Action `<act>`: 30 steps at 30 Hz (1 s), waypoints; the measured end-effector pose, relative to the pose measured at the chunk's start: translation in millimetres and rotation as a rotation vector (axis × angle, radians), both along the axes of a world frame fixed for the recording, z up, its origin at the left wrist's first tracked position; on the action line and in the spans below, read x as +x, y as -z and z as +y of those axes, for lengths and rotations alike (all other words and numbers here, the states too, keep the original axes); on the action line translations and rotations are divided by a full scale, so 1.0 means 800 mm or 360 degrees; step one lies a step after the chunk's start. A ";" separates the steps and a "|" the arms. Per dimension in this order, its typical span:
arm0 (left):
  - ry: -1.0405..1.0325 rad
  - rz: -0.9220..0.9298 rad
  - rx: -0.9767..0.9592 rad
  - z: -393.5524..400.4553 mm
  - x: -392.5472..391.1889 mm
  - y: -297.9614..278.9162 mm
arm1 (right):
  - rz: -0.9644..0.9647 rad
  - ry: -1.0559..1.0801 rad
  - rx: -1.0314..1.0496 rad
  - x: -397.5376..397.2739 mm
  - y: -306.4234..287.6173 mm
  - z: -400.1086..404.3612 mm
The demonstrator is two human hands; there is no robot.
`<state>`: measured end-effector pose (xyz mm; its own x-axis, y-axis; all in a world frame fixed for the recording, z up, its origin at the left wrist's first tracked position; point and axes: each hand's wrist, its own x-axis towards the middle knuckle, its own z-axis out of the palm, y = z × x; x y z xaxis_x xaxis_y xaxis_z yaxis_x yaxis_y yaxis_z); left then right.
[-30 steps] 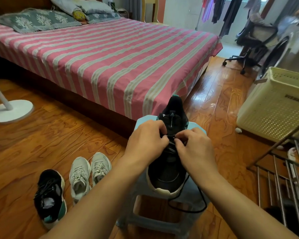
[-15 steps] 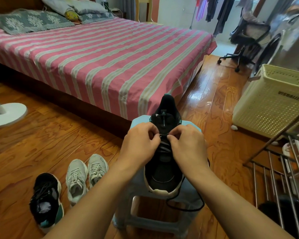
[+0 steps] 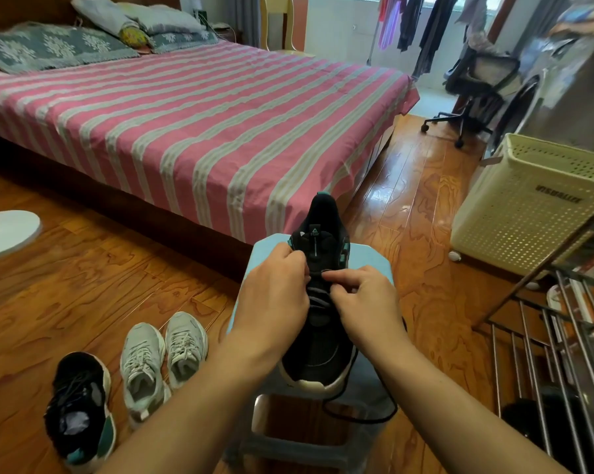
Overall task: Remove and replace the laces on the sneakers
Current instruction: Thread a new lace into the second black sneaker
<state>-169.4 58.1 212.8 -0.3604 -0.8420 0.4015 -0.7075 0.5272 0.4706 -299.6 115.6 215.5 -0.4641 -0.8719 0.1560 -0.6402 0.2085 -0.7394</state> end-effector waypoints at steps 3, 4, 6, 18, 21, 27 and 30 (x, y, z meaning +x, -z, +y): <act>0.0044 -0.0079 -0.0155 0.008 -0.007 0.003 | 0.0137 -0.0035 0.0028 -0.008 -0.002 0.002; 0.0055 -0.0065 -0.0171 0.005 -0.003 0.004 | 0.0145 -0.0053 0.0026 -0.011 -0.003 0.002; 0.0007 0.0141 -0.0033 -0.004 0.013 0.001 | 0.0144 -0.0089 0.0032 -0.015 -0.002 0.004; -0.1014 0.2670 0.0824 -0.070 0.141 -0.018 | 0.0359 -0.0233 0.0095 -0.021 -0.002 0.010; -0.1147 0.1878 0.0817 -0.076 0.142 0.000 | 0.0340 -0.0281 0.0126 -0.027 -0.004 0.014; 0.0176 0.0283 0.0182 -0.026 0.053 0.016 | 0.0272 -0.0401 0.0170 -0.036 -0.012 0.018; 0.0269 0.0342 0.0221 -0.022 0.038 0.024 | 0.0270 -0.0405 0.0134 -0.038 -0.009 0.017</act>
